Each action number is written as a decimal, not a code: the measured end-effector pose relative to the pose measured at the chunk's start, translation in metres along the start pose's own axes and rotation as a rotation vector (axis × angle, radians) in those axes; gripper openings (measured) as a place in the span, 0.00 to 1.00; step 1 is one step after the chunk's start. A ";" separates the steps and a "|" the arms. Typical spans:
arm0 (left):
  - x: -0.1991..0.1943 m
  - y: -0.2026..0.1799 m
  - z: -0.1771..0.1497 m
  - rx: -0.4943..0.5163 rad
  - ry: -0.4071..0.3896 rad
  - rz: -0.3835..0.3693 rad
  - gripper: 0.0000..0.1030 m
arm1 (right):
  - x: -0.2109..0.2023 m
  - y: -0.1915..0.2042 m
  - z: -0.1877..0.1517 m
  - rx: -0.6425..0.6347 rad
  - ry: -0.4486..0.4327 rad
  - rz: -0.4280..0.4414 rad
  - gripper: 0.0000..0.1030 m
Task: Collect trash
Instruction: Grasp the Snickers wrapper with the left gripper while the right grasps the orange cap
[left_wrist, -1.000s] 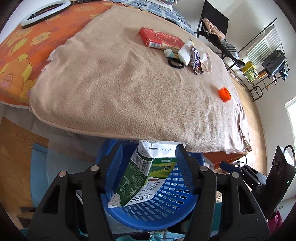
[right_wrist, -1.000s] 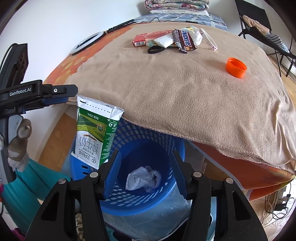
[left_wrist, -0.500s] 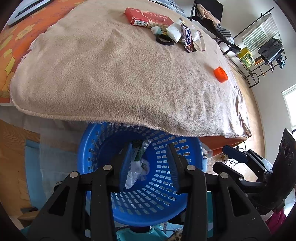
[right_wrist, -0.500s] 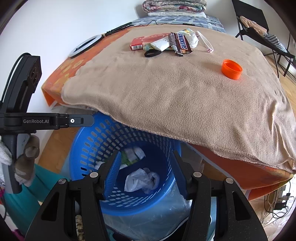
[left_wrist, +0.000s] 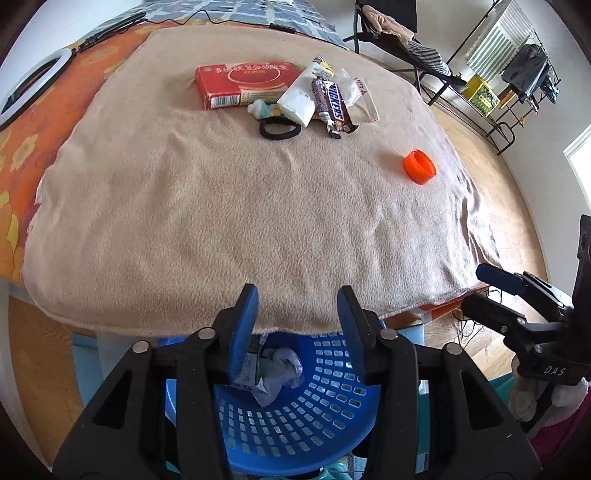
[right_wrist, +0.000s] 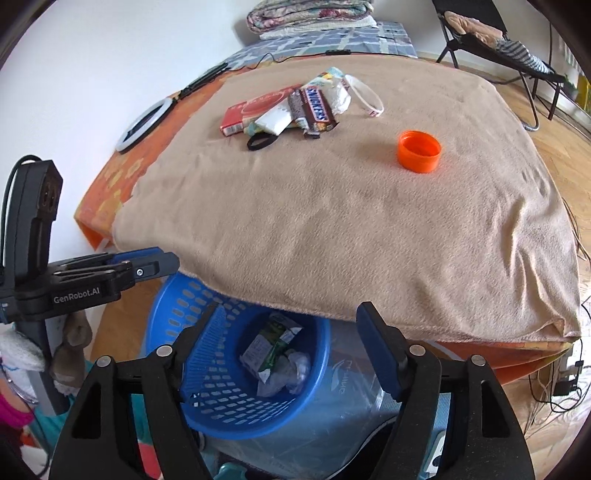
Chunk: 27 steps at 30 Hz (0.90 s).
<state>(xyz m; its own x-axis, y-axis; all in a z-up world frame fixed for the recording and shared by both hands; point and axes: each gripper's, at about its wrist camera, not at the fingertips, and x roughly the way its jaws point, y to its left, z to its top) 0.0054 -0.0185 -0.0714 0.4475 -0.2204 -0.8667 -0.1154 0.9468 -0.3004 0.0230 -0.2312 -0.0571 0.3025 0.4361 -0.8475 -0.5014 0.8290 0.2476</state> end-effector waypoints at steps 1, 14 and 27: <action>0.000 -0.002 0.007 0.014 -0.006 0.004 0.50 | -0.003 -0.004 0.005 -0.001 -0.005 -0.017 0.71; 0.011 -0.011 0.102 0.054 -0.095 0.023 0.50 | 0.007 -0.072 0.077 0.089 -0.054 -0.110 0.72; 0.070 -0.044 0.163 0.115 -0.109 0.049 0.50 | 0.048 -0.091 0.103 0.075 -0.036 -0.121 0.72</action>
<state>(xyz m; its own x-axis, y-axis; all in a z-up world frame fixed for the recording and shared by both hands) 0.1858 -0.0374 -0.0539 0.5377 -0.1526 -0.8292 -0.0397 0.9778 -0.2057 0.1664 -0.2497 -0.0724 0.3863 0.3422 -0.8565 -0.3978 0.8997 0.1800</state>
